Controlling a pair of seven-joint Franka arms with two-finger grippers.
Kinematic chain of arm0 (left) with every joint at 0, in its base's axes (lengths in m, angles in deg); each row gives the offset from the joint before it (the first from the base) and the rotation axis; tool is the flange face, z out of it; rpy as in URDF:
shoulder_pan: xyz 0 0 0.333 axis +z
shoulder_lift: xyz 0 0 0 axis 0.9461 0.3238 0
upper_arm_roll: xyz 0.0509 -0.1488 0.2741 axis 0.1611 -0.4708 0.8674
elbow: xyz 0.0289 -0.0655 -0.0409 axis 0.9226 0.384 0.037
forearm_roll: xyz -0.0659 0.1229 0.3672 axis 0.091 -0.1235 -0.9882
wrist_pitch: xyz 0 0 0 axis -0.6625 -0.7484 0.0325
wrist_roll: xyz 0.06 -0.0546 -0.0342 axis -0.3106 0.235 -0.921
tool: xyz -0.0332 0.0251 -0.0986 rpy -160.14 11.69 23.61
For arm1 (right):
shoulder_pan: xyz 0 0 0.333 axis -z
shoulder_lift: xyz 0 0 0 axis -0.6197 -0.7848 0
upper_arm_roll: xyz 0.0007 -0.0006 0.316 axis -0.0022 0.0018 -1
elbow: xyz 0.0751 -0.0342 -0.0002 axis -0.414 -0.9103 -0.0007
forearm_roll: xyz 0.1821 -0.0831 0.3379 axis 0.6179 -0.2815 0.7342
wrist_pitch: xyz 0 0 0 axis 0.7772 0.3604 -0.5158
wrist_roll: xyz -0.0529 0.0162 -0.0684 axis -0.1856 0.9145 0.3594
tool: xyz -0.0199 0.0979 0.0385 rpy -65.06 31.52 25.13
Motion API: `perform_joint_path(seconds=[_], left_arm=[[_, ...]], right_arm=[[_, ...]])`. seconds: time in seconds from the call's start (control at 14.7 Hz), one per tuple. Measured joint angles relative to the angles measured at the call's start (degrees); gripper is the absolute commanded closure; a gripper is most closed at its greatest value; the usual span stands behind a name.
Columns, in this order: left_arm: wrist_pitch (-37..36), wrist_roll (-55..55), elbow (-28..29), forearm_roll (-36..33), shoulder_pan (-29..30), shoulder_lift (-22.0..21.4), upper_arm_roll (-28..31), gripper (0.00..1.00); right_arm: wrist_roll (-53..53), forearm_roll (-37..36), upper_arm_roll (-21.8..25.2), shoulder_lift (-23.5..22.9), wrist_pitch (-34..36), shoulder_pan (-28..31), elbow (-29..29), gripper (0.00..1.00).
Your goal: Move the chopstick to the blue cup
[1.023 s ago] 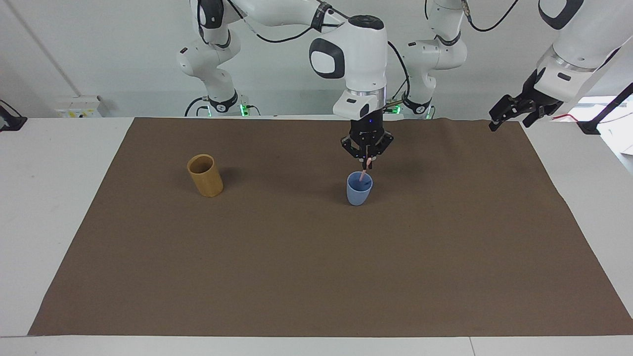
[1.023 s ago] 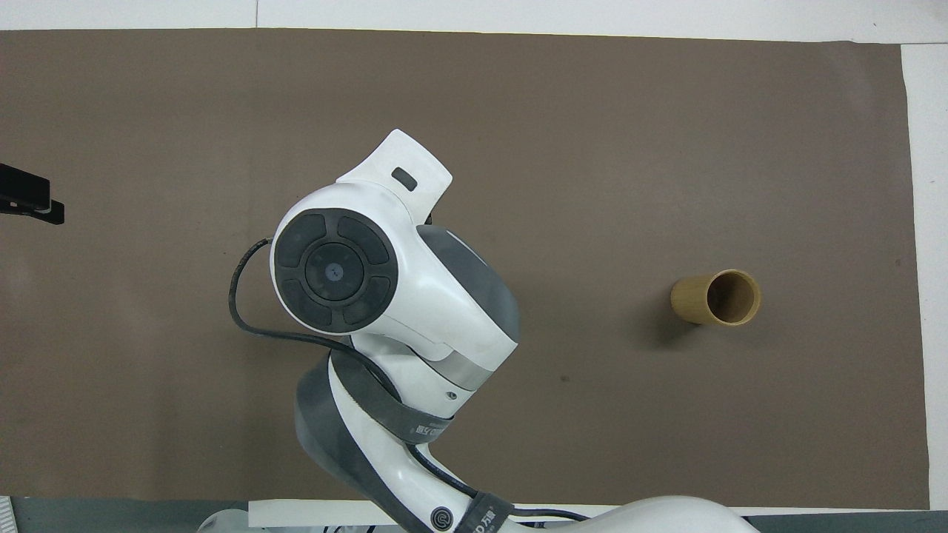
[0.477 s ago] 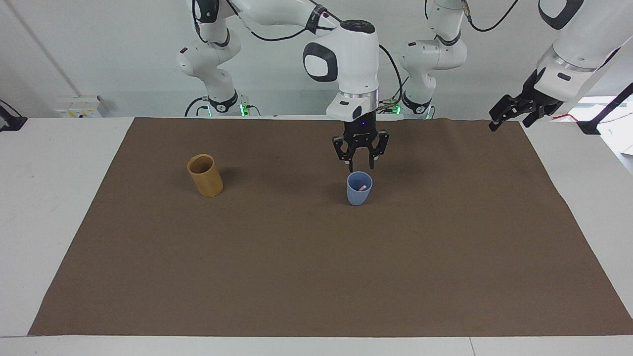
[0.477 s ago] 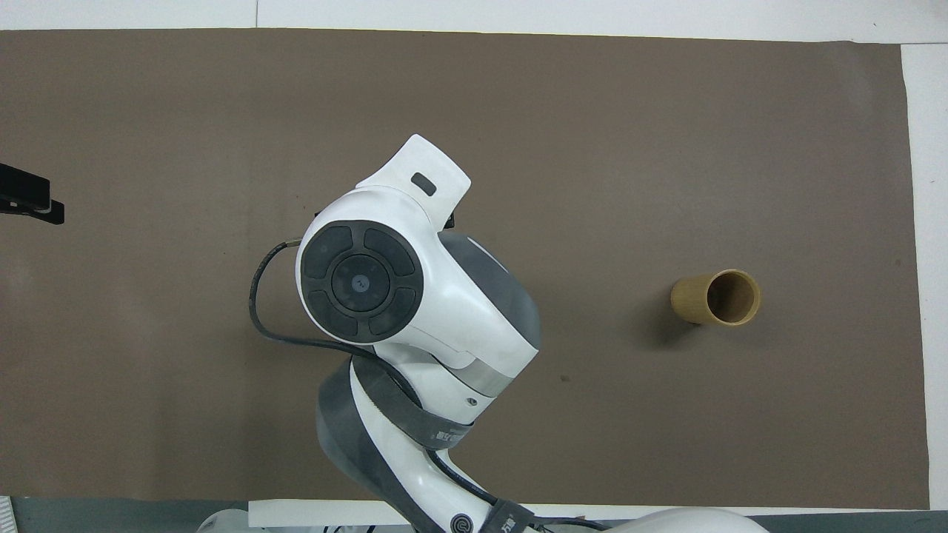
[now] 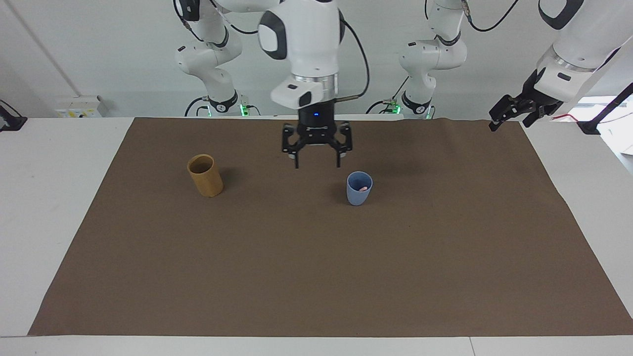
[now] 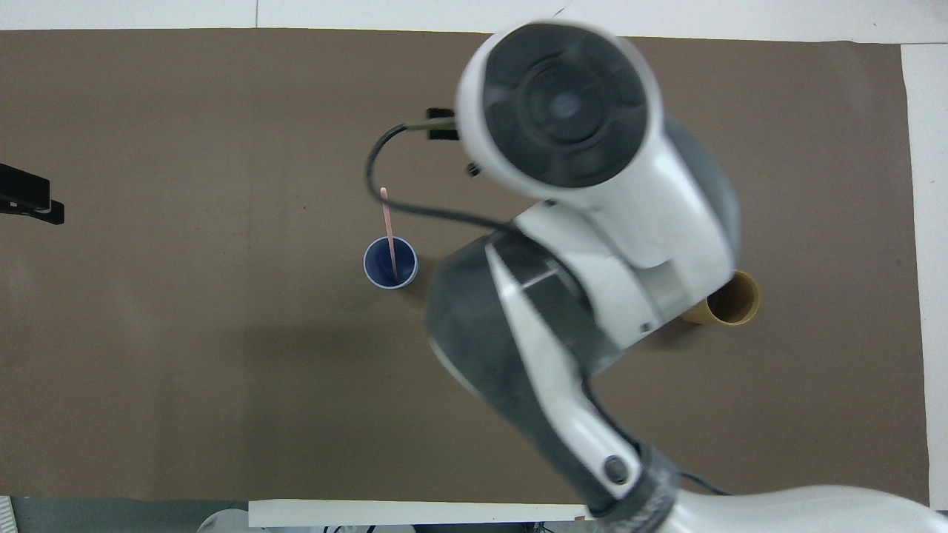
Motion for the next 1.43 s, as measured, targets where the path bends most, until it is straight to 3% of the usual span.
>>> perform_joint_path(seconds=[0.2,0.48,0.82,1.16,1.43], left_arm=[[0.0,0.0,0.0,0.0,0.0,0.0,0.0,0.00],[0.0,0.0,0.0,0.0,0.0,0.0,0.0,0.00],[0.0,0.0,0.0,0.0,0.0,0.0,0.0,0.00],[0.0,0.0,0.0,0.0,0.0,0.0,0.0,0.00],[0.0,0.0,0.0,0.0,0.0,0.0,0.0,0.00]], right_arm=[[-12.4,4.5,0.3,5.8,12.3,12.0,0.7,0.00],[-27.5,4.9,0.3,10.0,26.8,22.2,-0.4,0.00],[-37.8,4.9,5.1,13.1,28.2,25.4,-8.9,0.00],[-39.4,4.9,4.5,18.5,28.3,26.2,-15.8,0.00],[-39.4,4.1,3.3,18.2,25.5,26.1,-16.2,0.00]])
